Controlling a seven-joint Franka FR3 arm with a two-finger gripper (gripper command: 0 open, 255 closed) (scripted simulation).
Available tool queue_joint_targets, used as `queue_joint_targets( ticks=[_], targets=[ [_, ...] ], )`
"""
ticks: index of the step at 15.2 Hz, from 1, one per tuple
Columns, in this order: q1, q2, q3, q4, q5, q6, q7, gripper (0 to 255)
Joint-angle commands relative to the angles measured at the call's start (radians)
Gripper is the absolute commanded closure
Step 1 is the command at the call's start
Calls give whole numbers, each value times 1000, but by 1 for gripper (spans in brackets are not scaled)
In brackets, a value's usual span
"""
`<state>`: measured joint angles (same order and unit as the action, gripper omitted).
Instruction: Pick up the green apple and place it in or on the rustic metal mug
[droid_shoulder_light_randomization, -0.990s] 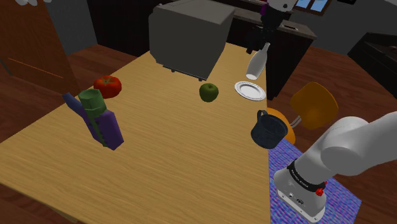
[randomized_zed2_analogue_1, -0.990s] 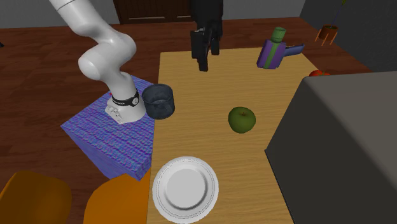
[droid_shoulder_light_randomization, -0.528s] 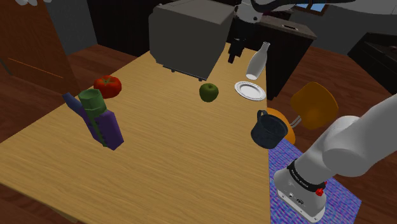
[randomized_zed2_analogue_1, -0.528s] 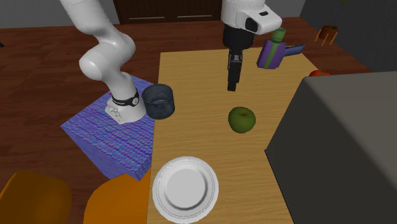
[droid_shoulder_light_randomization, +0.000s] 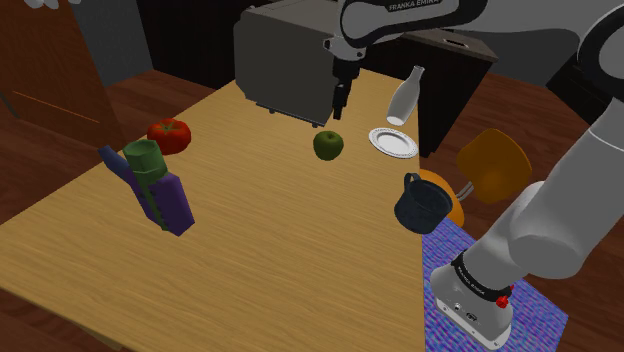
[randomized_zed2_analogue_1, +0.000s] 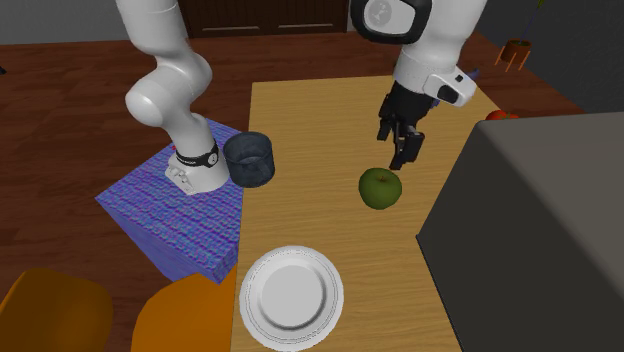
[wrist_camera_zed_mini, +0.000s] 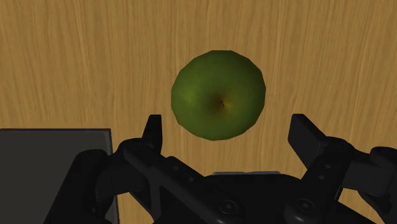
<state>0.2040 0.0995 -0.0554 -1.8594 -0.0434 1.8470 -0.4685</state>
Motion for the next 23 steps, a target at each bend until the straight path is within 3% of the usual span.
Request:
queue_joint_targets(
  ticks=[1,3,10,18,19,23],
  targets=[
    [12,78,14,56,-4,-10,-43,0],
    [17,112,21,77,-8,-12,-63,0],
    [14,125,20,-9,-10,87,-62,0],
    [14,125,20,-9,-10,87,-62,0],
    [14,125,20,-9,-10,87,-62,255],
    [14,125,20,-9,-10,87,-62,255]
  ],
)
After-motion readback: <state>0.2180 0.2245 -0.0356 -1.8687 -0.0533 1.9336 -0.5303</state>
